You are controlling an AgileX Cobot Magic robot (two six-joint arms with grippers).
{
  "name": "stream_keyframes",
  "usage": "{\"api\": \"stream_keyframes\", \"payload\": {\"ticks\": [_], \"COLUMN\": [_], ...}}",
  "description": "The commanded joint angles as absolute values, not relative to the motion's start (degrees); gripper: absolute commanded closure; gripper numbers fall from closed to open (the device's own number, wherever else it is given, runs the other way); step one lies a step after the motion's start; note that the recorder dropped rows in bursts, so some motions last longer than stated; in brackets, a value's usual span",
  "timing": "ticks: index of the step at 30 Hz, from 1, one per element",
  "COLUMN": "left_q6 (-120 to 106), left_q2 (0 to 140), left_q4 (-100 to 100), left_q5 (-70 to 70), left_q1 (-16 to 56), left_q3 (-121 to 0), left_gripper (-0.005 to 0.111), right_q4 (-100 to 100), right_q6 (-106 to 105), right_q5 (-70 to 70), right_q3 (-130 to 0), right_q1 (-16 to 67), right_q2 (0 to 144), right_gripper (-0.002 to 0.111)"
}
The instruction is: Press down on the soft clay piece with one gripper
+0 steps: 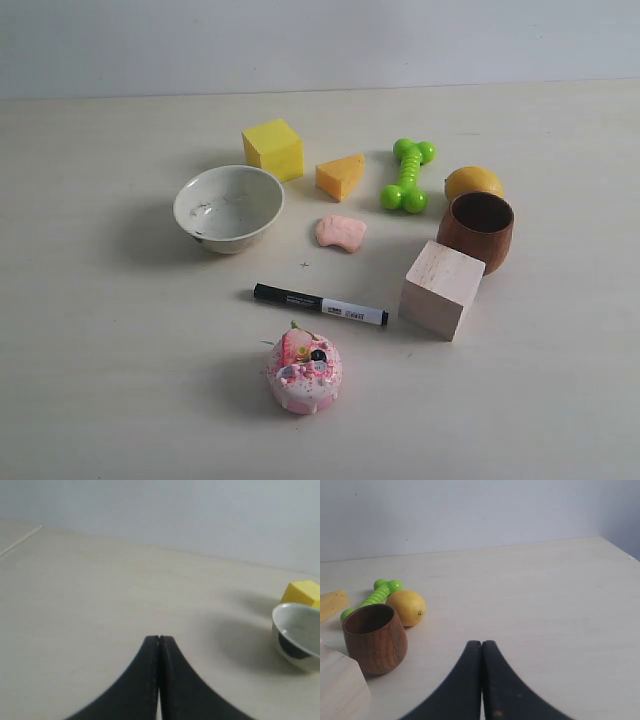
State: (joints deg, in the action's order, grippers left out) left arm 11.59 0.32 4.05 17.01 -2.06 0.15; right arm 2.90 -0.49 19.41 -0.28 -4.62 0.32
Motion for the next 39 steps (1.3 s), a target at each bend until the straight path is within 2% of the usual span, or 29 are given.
{"api": "stream_keyframes", "payload": {"ticks": [1, 8, 39], "left_q6": [12.2, 12.6, 12.3], "left_q2": [0.0, 0.0, 0.0], "left_q4": [4.3, 4.3, 4.3], "left_q5": [7.0, -2.9, -1.2], "left_q1": [-1.7, -1.7, -1.7], "left_q3": [0.0, 0.0, 0.0], "left_gripper": [0.107, 0.107, 0.107], "right_q4": [2.9, 2.9, 2.9], "right_q6": [-0.4, -0.4, -0.4], "right_q5": [19.1, 19.1, 19.1], "right_q3": [0.0, 0.0, 0.0], "right_q1": [-4.9, -4.9, -4.9], "right_q2": [0.0, 0.0, 0.0], "right_gripper": [0.108, 0.108, 0.108]}}
